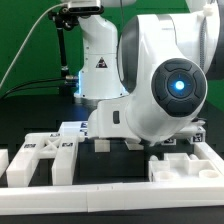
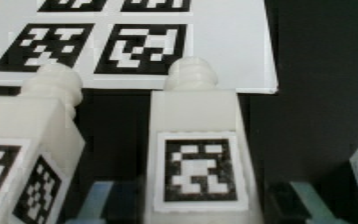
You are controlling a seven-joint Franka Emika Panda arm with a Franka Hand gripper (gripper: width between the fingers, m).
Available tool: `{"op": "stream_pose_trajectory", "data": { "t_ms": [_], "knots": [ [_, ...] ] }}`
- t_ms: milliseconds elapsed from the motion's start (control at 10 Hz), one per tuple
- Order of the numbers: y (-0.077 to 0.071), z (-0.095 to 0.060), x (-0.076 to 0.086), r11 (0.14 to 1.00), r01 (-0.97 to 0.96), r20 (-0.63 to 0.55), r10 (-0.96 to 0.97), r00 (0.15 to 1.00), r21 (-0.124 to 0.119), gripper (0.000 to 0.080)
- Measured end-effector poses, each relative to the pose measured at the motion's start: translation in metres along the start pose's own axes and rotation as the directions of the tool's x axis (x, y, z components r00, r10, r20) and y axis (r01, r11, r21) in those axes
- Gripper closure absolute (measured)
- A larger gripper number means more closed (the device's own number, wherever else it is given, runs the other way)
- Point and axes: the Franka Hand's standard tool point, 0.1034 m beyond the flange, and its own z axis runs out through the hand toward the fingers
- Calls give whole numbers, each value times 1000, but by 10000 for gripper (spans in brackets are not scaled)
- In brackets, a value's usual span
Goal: Assemble chair
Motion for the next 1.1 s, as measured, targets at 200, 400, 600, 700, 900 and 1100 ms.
{"op": "stream_pose_trajectory", "data": {
  "t_ms": [200,400,600,700,900,1100],
  "knots": [
    [0,-21,-9,999,22,6,-22,1000,25,515],
    [2,-65,-28,998,41,-32,-40,999,49,515],
    [4,-81,-41,998,40,-70,-37,997,52,515],
    [3,-84,-35,998,41,-109,-35,993,52,515],
    [-5,-100,-34,997,16,-300,7,954,72,515],
    [-36,-153,-40,988,37,-428,30,903,148,515]
  ]
}}
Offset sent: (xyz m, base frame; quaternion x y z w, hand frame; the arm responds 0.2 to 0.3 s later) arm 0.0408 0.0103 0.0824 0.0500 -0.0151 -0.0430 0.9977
